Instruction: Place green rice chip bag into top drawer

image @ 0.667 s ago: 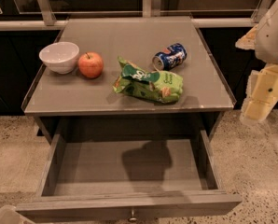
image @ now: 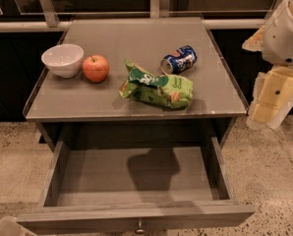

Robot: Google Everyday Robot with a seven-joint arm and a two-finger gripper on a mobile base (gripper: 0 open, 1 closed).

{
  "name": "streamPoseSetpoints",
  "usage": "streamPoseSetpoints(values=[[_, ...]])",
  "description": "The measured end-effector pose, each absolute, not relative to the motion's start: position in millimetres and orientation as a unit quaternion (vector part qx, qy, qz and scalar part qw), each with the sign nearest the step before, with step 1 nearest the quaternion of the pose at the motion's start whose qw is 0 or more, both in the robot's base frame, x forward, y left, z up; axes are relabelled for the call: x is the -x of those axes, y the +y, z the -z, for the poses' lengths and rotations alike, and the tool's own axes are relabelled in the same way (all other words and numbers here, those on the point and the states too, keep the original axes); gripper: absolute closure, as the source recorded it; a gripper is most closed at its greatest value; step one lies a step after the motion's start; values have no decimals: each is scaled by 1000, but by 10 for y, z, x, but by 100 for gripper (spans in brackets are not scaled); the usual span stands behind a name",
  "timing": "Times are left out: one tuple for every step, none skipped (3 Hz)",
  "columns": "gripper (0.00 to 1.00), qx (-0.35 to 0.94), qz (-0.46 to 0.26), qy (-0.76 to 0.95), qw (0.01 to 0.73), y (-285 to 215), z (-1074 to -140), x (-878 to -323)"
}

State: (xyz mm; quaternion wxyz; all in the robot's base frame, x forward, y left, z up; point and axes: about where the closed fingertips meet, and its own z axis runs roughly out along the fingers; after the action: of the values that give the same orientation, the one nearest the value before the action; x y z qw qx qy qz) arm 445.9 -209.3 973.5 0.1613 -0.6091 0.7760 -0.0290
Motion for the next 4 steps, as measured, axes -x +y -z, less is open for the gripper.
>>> streamPoseSetpoints(values=[[0, 642, 12, 751, 157, -1742, -9603, -4669], [0, 678, 2, 722, 139, -1323, -9391, -4901], [0, 703, -5, 699, 129, -953, -9210, -5118], [0, 722, -16, 679, 132, -711, -9116, -5190]])
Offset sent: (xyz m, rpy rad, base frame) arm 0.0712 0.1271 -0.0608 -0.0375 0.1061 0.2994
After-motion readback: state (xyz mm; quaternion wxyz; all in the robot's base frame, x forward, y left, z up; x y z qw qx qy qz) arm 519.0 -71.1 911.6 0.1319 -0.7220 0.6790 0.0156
